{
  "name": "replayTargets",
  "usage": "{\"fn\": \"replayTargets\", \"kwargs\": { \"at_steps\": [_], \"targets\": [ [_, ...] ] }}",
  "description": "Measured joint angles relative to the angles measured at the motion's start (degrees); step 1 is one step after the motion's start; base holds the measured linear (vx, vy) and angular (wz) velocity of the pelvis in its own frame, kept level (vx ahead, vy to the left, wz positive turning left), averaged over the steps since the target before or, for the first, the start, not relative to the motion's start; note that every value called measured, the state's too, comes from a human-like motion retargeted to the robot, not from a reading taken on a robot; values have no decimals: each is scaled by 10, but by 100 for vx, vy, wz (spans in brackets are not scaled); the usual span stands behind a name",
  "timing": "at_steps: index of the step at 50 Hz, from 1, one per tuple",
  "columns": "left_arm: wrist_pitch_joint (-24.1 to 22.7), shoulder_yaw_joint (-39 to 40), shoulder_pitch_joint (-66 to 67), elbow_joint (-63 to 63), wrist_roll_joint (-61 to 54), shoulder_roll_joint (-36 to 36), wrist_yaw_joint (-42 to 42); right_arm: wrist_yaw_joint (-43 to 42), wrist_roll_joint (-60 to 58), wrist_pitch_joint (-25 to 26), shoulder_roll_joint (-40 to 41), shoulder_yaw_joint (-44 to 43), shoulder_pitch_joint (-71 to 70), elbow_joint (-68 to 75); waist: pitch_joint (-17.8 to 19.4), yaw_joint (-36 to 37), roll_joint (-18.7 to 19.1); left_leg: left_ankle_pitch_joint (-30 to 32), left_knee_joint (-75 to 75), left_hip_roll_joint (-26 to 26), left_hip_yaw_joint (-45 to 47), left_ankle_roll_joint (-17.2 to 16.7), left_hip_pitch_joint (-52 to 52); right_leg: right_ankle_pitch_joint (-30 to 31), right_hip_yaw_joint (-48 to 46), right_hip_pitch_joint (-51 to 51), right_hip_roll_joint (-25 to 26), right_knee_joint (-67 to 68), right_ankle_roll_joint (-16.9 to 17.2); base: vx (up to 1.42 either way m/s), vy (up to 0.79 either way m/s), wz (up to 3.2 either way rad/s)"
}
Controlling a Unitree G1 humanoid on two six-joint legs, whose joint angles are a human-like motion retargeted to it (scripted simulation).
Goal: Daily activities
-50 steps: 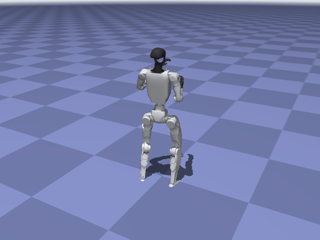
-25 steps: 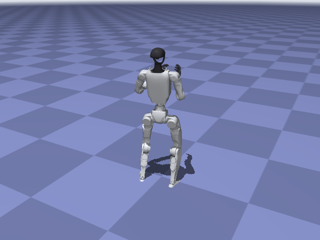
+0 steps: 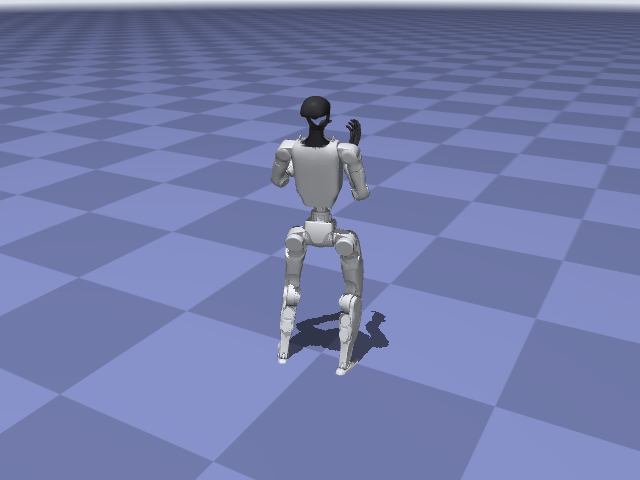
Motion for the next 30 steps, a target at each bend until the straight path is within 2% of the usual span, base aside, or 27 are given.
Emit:
{"fn": "replayTargets", "kwargs": {
  "at_steps": [17,30],
  "targets": [
    [-46,-16,-4,-22,-58,-28,24,-11,55,-37,15,16,11,-32,-4,-21,23,-9,2,12,-11,-7,2,1,-2,13,16,-9,-4,0,0,0],
    [-81,-42,-15,-30,-141,-62,0,8,96,-52,1,17,18,-56,1,-25,24,-12,0,12,-17,-5,4,6,-4,21,18,-11,-5,0,0,0]
  ]
}}
